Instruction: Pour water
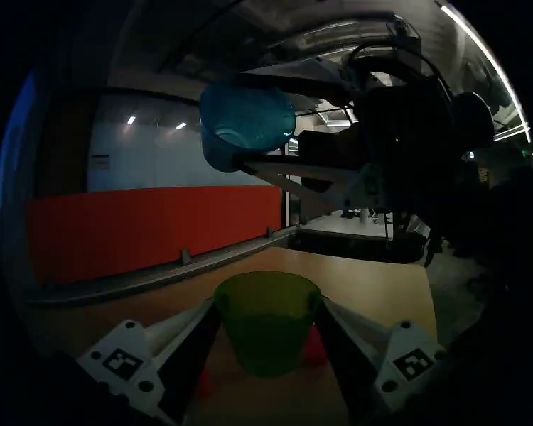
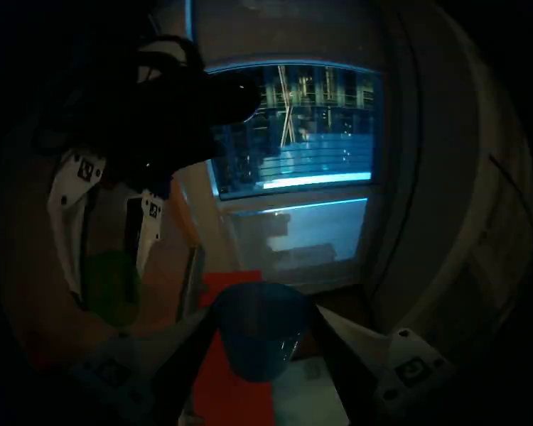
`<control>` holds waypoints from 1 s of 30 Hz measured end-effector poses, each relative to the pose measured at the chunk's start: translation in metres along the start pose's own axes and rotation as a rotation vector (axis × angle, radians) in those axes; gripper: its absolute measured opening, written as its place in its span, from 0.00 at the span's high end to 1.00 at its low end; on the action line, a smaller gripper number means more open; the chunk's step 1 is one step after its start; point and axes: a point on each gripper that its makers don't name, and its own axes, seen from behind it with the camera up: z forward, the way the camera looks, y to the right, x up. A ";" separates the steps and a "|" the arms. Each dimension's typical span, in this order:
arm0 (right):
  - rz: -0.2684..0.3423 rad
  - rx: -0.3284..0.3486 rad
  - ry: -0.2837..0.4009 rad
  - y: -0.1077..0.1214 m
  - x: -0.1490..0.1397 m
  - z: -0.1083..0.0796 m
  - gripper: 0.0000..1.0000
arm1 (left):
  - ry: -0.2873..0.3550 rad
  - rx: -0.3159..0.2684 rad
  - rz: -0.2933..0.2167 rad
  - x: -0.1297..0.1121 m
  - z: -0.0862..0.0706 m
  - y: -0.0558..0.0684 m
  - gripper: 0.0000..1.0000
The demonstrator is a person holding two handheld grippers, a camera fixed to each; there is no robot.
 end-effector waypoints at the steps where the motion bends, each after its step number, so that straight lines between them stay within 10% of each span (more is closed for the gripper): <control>1: 0.038 0.000 0.001 0.000 -0.001 0.000 0.08 | -0.001 0.000 0.001 0.000 0.000 0.000 0.14; 30: 1.121 0.062 0.048 -0.009 0.030 -0.007 0.08 | -0.002 0.013 0.018 0.003 -0.001 -0.001 0.14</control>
